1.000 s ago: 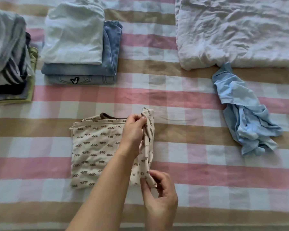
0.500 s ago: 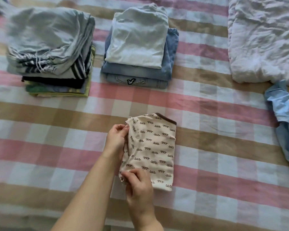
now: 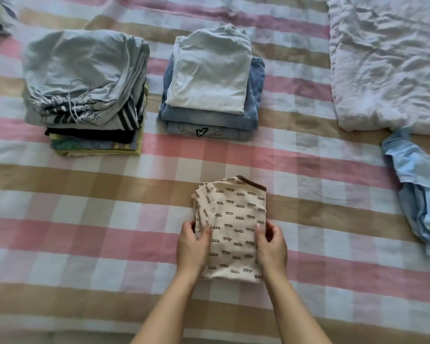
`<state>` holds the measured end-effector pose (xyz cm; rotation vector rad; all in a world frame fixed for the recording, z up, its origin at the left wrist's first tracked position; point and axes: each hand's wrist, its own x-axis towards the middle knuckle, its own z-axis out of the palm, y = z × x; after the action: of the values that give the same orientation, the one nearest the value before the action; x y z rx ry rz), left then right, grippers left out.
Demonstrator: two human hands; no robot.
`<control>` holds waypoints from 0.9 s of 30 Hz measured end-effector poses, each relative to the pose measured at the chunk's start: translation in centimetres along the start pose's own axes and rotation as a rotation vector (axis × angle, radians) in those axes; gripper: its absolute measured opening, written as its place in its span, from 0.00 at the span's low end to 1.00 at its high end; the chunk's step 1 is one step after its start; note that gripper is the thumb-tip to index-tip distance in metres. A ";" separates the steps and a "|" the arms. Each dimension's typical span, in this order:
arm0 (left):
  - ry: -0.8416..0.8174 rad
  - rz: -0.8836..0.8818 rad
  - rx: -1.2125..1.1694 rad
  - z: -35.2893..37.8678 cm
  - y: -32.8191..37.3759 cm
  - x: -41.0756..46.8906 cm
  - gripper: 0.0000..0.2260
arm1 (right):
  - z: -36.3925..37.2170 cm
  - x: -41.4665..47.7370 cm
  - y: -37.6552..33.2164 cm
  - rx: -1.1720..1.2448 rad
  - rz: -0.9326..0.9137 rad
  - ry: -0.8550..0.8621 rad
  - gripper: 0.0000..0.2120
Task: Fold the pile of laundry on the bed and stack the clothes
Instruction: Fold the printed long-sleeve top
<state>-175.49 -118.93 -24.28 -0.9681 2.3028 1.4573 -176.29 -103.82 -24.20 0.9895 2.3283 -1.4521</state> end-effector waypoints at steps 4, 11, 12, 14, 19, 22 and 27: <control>-0.072 -0.127 -0.094 -0.1 0.7 0.6 0.14 | 0.3 0.4 -0.6 0.032 0.033 -0.092 0.09; -0.167 -0.163 -0.201 -1.5 2.5 -0.4 0.12 | -0.9 -0.9 -2.6 0.071 0.030 -0.199 0.05; -0.160 -0.144 -0.212 -1.8 2.8 -0.9 0.09 | -1.2 -1.2 -2.9 0.075 0.016 -0.197 0.05; -0.140 -0.109 -0.230 -2.7 3.5 -1.9 0.06 | -1.7 -1.9 -3.8 0.074 -0.016 -0.218 0.04; -0.067 -0.071 -0.257 -6.2 4.9 -4.1 0.02 | -2.5 -4.4 -6.4 0.030 -0.144 -0.296 0.07; -0.041 -0.049 -0.311 -8.9 6.0 -4.6 0.04 | -1.8 -5.7 -8.8 0.040 -0.200 -0.337 0.12; -0.047 0.034 -0.398 -15.2 8.7 -3.2 0.13 | 1.3 -7.1 -14.7 0.096 -0.275 -0.411 0.14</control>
<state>-176.69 -128.47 -9.38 -0.9804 2.0447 1.9785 -180.68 -112.18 -10.75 0.3477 2.1618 -1.6909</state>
